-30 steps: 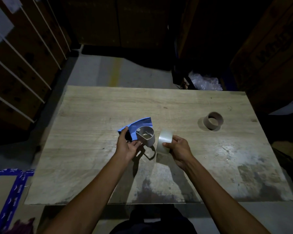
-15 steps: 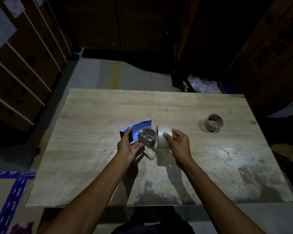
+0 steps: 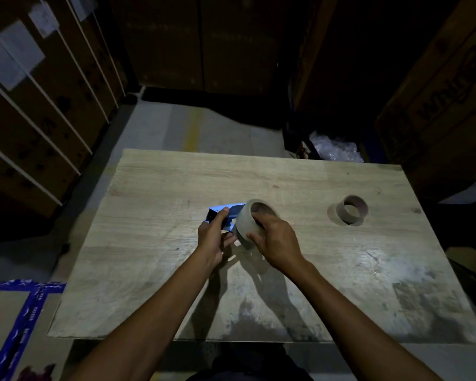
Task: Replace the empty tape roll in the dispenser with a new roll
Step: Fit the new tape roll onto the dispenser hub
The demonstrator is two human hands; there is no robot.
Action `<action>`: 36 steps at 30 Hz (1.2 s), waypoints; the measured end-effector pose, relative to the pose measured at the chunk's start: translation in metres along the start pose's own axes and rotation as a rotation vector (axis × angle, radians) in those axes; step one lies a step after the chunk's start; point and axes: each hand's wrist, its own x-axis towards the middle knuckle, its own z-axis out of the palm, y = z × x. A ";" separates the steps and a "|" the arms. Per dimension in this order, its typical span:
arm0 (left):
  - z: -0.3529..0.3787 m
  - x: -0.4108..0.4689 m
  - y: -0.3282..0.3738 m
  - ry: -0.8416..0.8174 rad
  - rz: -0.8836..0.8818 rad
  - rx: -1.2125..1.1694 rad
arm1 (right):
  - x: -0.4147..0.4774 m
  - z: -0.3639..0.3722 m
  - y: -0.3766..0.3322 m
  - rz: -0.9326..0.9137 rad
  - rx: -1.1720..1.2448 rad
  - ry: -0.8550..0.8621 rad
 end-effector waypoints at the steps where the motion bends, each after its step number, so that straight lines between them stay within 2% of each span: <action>1: 0.000 -0.001 0.001 -0.001 0.004 -0.002 | 0.001 0.000 -0.001 -0.001 0.002 -0.001; 12: 0.008 -0.002 0.007 0.051 0.039 0.083 | -0.009 0.026 -0.012 0.012 0.000 -0.045; 18: 0.002 0.005 0.000 0.083 -0.057 0.201 | -0.009 0.041 -0.005 0.202 0.150 -0.116; 21: -0.002 0.000 -0.008 0.032 -0.108 0.195 | -0.004 0.047 0.004 0.381 0.322 -0.087; 25: 0.000 -0.007 -0.020 -0.043 -0.069 0.141 | 0.007 0.058 0.018 0.781 0.661 0.036; 27: 0.003 -0.012 -0.026 -0.085 -0.029 0.200 | 0.012 0.063 0.028 0.992 0.841 0.087; 29: 0.006 -0.017 -0.029 -0.113 0.003 0.312 | 0.014 0.066 0.037 1.107 0.959 0.124; 33: 0.008 -0.019 -0.031 -0.183 0.070 0.478 | 0.010 0.068 0.047 1.099 0.981 0.157; 36: 0.009 -0.016 -0.031 -0.195 0.112 0.515 | 0.001 0.067 0.049 0.882 0.926 0.102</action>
